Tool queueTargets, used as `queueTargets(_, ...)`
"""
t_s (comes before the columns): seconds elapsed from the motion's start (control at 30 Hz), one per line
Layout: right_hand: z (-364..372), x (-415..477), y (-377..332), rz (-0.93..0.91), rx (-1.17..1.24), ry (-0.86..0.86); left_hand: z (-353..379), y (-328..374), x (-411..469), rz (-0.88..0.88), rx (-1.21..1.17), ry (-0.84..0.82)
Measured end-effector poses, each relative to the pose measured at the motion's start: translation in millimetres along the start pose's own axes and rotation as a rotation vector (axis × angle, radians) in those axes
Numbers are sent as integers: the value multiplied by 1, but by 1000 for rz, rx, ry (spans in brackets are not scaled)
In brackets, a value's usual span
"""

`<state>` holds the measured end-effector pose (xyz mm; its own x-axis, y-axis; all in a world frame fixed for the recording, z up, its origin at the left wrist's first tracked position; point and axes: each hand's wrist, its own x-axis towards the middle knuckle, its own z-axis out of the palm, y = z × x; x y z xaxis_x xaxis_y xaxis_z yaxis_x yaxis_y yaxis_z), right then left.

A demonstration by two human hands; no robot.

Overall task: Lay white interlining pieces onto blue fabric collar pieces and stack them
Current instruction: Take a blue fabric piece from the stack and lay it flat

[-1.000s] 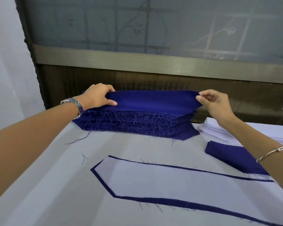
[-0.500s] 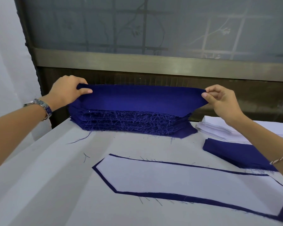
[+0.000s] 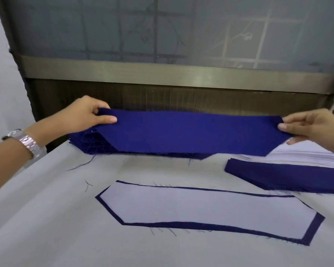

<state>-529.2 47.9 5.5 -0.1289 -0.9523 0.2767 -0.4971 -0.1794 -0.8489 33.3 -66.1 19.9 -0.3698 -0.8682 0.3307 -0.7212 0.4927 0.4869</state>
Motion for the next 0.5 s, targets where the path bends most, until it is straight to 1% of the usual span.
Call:
queueTargets(0.13,-32,-14,46,235,-30,-95,19,-1,-13,-56,-192,-256)
queueTargets(0.27,-36,-31,75,389,-122,-294,34,-12,-23,-190,-308,-506)
queueTargets(0.37,-39,-39,91,442,-191,-458,45,-23,-33,-240,-350,-611)
queueTargets(0.5,-38,-30,121,425,-207,-627,57,-37,-46,-245,-326,-771)
